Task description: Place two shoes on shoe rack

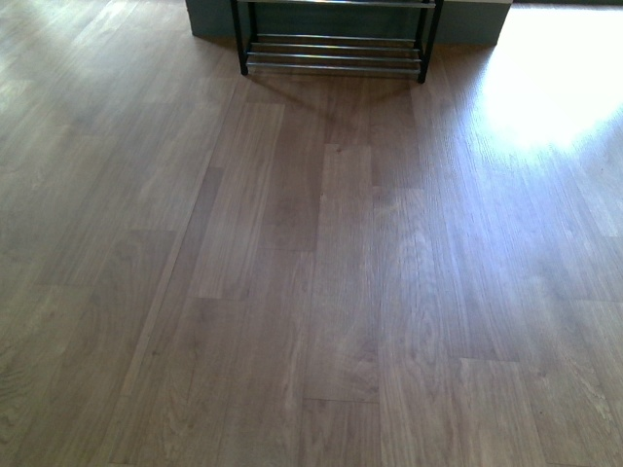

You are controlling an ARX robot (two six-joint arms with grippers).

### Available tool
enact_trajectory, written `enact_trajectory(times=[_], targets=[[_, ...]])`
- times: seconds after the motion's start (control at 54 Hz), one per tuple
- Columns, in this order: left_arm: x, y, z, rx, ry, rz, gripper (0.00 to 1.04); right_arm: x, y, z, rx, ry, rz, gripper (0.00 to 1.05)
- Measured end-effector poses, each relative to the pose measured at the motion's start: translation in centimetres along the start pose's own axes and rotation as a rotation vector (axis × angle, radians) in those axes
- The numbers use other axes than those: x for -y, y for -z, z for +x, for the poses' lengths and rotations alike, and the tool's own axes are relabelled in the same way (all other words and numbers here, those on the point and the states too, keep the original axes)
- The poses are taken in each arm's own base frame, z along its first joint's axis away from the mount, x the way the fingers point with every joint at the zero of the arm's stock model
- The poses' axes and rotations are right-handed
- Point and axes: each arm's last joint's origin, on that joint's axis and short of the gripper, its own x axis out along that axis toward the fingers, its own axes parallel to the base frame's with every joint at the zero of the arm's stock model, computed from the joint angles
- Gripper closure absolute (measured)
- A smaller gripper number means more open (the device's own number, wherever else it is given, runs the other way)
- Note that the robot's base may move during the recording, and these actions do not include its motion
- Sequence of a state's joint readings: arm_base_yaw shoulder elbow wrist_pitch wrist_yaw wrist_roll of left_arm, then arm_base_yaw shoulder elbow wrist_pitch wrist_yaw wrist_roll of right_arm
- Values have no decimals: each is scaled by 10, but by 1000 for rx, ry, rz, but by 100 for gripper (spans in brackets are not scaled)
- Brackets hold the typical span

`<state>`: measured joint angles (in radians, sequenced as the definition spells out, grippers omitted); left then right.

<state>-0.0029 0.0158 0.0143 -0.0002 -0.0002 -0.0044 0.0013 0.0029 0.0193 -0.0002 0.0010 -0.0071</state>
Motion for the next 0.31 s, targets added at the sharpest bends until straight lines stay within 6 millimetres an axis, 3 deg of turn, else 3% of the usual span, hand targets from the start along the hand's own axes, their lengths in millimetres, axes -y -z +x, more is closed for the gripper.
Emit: enact_trajectory(times=[0.315], targets=[[0, 0, 0, 0, 0, 0, 9, 0, 0, 0, 0, 0, 0, 9]])
